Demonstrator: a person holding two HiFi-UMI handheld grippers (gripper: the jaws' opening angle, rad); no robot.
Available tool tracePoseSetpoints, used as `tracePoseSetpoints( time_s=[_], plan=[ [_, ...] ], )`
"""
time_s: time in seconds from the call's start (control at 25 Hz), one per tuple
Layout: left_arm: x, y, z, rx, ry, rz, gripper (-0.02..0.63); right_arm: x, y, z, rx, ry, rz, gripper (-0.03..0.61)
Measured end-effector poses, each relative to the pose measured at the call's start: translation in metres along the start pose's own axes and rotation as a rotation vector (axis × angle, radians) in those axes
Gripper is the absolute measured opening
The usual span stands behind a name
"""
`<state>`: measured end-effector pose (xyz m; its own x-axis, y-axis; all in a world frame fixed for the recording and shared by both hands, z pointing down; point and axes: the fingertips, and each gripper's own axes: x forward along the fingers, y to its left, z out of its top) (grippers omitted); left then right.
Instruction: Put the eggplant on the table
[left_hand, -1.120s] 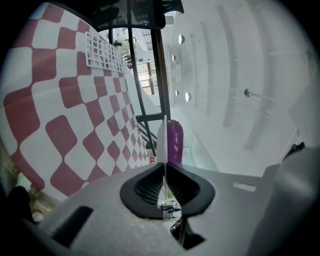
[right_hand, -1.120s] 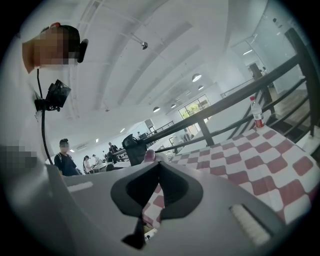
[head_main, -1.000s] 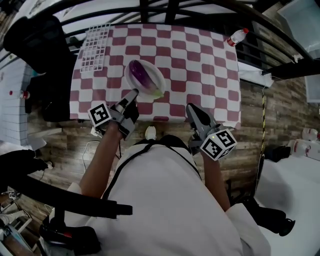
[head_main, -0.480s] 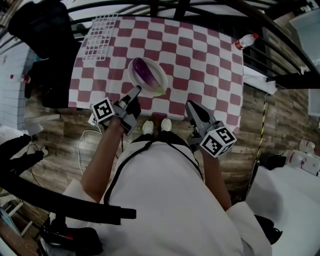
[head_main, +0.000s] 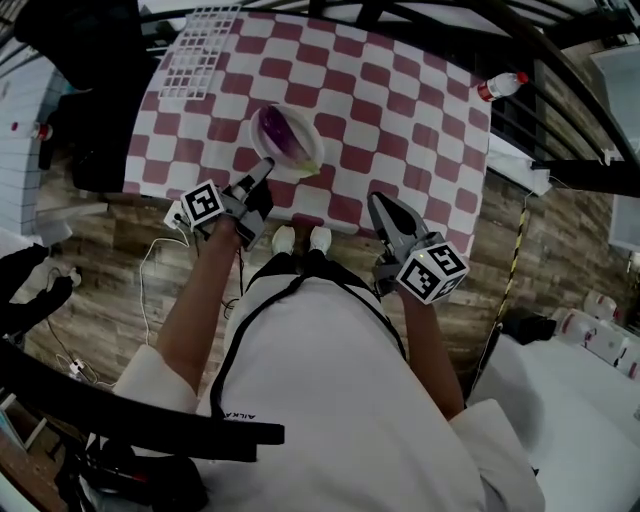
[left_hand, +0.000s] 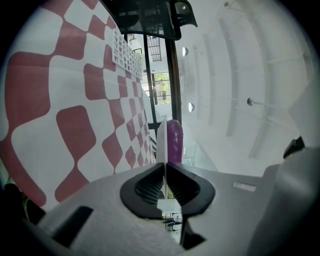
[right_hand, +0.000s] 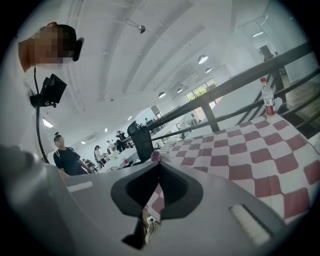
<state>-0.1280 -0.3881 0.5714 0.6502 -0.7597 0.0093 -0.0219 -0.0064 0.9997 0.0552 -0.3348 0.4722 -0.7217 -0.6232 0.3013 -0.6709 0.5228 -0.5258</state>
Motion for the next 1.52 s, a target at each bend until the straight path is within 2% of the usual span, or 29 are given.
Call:
tracePoseSetpoints(
  time_s=[0.28, 0.6, 0.76, 0.96, 1.36, 1.52],
  plan=[
    [0.014, 0.034, 0.008, -0.023, -0.001, 0.000, 0.028, 0.013, -0.010, -0.012, -0.017, 0.055, 0.002, 0.008],
    [0.029, 0.062, 0.004, -0.028, 0.046, -0.013, 0.028, 0.020, -0.015, -0.023, -0.022, 0.092, -0.014, 0.008],
    [0.031, 0.086, 0.004, -0.010, 0.074, 0.039, 0.028, 0.018, -0.020, -0.025, -0.018, 0.098, -0.034, 0.008],
    [0.041, 0.087, 0.003, -0.034, 0.076, 0.015, 0.028, 0.014, -0.026, -0.024, -0.018, 0.099, -0.056, 0.008],
    [0.045, 0.117, 0.011, -0.017, 0.089, 0.101, 0.028, 0.012, -0.031, -0.023, -0.012, 0.098, -0.084, 0.008],
    [0.046, 0.119, 0.015, -0.017, 0.093, 0.113, 0.028, 0.017, -0.031, -0.021, -0.006, 0.092, -0.085, 0.008]
  ],
)
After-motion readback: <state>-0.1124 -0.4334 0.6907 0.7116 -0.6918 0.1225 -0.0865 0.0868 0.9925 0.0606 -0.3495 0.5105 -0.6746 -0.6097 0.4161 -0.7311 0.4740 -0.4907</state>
